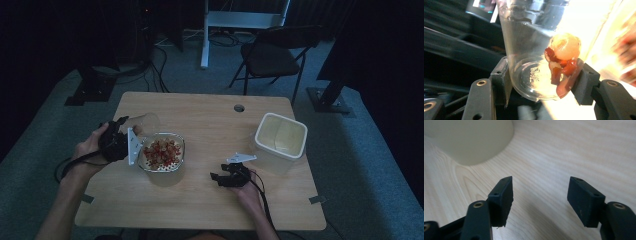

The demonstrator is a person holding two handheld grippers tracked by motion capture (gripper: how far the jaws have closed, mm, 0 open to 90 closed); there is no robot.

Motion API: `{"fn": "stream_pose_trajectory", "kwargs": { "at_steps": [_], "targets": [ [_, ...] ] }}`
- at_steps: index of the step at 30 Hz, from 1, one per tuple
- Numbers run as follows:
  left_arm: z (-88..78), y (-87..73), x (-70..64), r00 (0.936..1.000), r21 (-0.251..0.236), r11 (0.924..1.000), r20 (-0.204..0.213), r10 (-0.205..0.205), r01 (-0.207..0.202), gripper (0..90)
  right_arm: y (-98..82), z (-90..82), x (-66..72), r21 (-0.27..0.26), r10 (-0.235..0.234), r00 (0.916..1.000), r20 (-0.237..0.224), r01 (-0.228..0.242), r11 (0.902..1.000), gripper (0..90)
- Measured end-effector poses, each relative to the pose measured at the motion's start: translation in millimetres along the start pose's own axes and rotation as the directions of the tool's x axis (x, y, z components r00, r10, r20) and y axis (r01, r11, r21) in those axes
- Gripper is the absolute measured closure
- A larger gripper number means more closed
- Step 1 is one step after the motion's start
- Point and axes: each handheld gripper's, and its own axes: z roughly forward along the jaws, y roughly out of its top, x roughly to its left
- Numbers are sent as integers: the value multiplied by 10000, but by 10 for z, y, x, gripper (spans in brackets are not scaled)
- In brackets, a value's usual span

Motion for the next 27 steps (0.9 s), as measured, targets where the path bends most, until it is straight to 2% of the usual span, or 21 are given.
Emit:
{"fn": "stream_pose_trajectory", "kwargs": {
  "at_steps": [2, 4, 5, 6, 9, 10, 11, 12, 13, 14, 15, 16, 17, 18, 19, 20, 21, 22, 24, 26, 27],
  "targets": [
    [-10, 62, 23, 9958, -231, 9971, 571, -718, 732, 429, 71, -57, 33, -178, -103, 9999, 9, 103, 9998, 338],
    [-20, 120, 48, 9847, -540, 9881, 1070, -1378, 1442, 428, 109, -88, 51, -268, -184, 9998, 12, 184, 9995, 334],
    [-19, 170, 67, 9716, -737, 9773, 1454, -1865, 1986, 428, 184, -151, 89, -463, -400, 9992, 41, 402, 9981, 327],
    [-19, 170, 67, 9716, -737, 9773, 1454, -1865, 1986, 429, 184, -151, 89, -463, -400, 9992, 41, 402, 9981, 327],
    [-5, 255, 92, 9299, -1031, 9454, 2412, -2778, 3092, 428, 342, -273, 180, -893, -786, 9969, 50, 787, 9929, 324],
    [9, 300, 91, 9003, -1070, 9272, 3018, -3137, 3589, 428, 387, -304, 208, -1006, -870, 9962, 45, 870, 9911, 321],
    [9, 300, 91, 9003, -1070, 9272, 3018, -3137, 3589, 428, 423, -326, 226, -1098, -987, 9951, 57, 987, 9890, 320],
    [35, 356, 74, 8551, -1121, 8978, 3740, -3590, 4260, 428, 488, -364, 260, -1264, -1132, 9936, 11, 1124, 9856, 318],
    [35, 356, 74, 8551, -1121, 8978, 3740, -3590, 4260, 428, 488, -364, 260, -1264, -1132, 9936, 11, 1124, 9856, 318],
    [47, 377, 70, 8326, -1148, 8832, 4068, -3759, 4548, 428, 601, -425, 316, -1540, -1367, 9906, 21, 1354, 9787, 307],
    [56, 391, 68, 8161, -1149, 8736, 4308, -3852, 4729, 428, 646, -449, 334, -1645, -1451, 9894, 12, 1433, 9759, 304],
    [76, 414, 64, 7829, -1082, 8543, 4712, -4063, 5084, 428, 720, -491, 368, -1818, -1538, 9881, -69, 1500, 9718, 300],
    [99, 446, 59, 7430, -1038, 8313, 5182, -4234, 5461, 428, 781, -521, 392, -1947, -1603, 9870, -109, 1551, 9685, 292],
    [99, 446, 59, 7430, -1038, 8313, 5182, -4234, 5461, 428, 781, -521, 392, -1947, -1603, 9870, -109, 1551, 9685, 292],
    [115, 464, 66, 6931, -936, 8009, 5666, -4456, 5915, 428, 903, -564, 424, -2216, -1760, 9844, -70, 1701, 9602, 279],
    [115, 464, 66, 6931, -936, 8009, 5666, -4456, 5915, 428, 963, -580, 438, -2368, -1772, 9841, -150, 1686, 9568, 277],
    [121, 471, 72, 6733, -917, 7885, 5858, -4512, 6081, 428, 1021, -595, 452, -2511, -1780, 9836, -297, 1650, 9538, 276],
    [123, 476, 75, 6583, -905, 7776, 5980, -4572, 6222, 428, 1021, -595, 452, -2511, -1780, 9836, -297, 1650, 9538, 276],
    [127, 487, 95, 6133, -759, 7518, 6346, -4703, 6550, 428, 1180, -632, 532, -2911, -1912, 9797, -602, 1660, 9422, 266],
    [137, 499, 100, 5894, -636, 7407, 6525, -4762, 6688, 428, 1277, -645, 613, -3104, -2169, 9733, -752, 1839, 9327, 256],
    [154, 508, 94, 5701, -533, 7317, 6662, -4808, 6795, 428, 1312, -648, 647, -3162, -2266, 9710, -770, 1917, 9291, 253]
  ]
}}
